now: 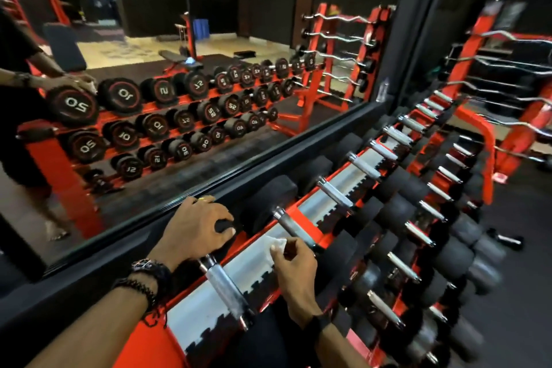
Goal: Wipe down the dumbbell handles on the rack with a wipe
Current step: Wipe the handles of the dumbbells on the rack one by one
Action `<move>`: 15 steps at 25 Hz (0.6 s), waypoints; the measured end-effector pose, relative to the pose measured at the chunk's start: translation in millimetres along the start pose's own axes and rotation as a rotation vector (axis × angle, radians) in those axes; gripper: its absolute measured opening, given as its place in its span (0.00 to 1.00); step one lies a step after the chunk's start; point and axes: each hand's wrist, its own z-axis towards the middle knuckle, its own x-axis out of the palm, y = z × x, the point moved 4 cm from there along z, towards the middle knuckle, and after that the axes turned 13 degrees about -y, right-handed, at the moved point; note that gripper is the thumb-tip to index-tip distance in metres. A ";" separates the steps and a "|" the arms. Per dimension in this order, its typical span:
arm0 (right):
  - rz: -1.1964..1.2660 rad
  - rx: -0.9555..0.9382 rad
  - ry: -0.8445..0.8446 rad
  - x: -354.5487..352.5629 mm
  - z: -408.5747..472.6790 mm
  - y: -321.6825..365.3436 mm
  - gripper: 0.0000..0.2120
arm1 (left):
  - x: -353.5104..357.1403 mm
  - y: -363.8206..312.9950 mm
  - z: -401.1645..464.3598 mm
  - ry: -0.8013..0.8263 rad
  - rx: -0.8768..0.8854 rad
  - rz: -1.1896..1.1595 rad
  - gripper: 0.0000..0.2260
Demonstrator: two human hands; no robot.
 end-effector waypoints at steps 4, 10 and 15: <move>-0.039 -0.046 0.034 4.7 0.5 6.0 0.05 | -1.7 1.6 0.0 0.040 -0.042 -0.023 0.24; -0.077 -0.077 -0.005 1.8 1.2 5.4 0.04 | 0.5 2.6 -2.8 -0.004 -0.074 -0.041 0.17; -0.061 -0.080 -0.065 -0.3 0.2 10.2 0.07 | -3.7 1.6 -3.7 -0.056 -0.085 -0.058 0.15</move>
